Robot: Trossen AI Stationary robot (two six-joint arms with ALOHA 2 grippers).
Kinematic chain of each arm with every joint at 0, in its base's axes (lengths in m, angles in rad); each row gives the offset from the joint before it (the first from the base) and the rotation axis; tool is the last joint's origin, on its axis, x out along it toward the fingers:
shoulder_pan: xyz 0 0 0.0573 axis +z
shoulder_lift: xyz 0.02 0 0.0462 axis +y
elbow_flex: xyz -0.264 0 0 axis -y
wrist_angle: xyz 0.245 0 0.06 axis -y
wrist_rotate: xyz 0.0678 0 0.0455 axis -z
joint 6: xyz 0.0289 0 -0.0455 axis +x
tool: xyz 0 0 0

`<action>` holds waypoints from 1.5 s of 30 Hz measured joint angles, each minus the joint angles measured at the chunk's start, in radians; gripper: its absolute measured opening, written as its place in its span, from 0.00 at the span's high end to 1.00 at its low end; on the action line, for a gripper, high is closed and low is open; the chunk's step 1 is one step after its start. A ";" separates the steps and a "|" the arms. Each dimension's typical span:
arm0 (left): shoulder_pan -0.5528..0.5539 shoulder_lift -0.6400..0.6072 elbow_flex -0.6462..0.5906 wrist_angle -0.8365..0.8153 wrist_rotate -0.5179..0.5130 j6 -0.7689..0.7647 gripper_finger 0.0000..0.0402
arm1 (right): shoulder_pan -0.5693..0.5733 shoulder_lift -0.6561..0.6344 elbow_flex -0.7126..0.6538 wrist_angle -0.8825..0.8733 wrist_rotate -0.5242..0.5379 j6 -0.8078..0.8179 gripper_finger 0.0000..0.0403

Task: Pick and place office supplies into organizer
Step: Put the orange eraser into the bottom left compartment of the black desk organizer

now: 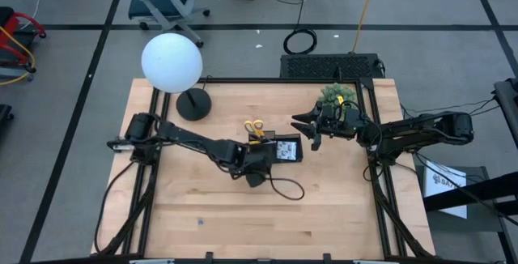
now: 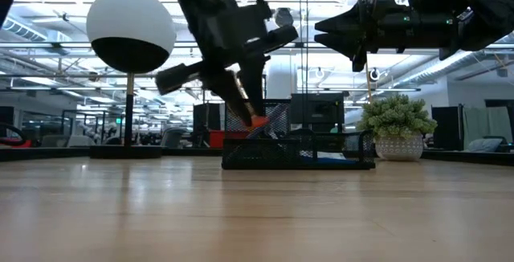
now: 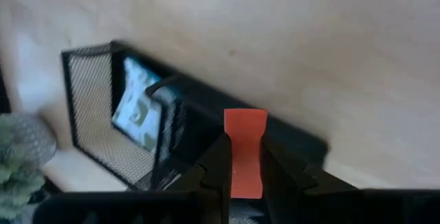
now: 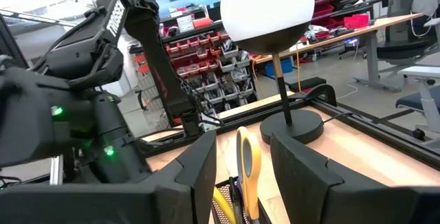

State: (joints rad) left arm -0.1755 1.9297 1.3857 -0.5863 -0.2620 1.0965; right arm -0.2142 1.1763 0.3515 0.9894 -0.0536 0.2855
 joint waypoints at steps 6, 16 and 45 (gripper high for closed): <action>0.044 0.000 0.000 0.031 -0.007 0.021 0.84 | 0.000 0.000 0.000 0.000 0.000 0.000 0.68; 0.084 0.000 0.000 0.066 -0.011 0.020 0.84 | 0.000 0.000 0.000 0.000 0.000 0.000 0.68; 0.071 0.000 0.000 0.065 -0.099 -0.075 0.53 | 0.000 0.000 0.000 0.000 0.000 0.000 0.68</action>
State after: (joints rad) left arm -0.1042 1.9293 1.3857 -0.5209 -0.3607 1.0214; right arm -0.2142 1.1763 0.3515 0.9895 -0.0534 0.2855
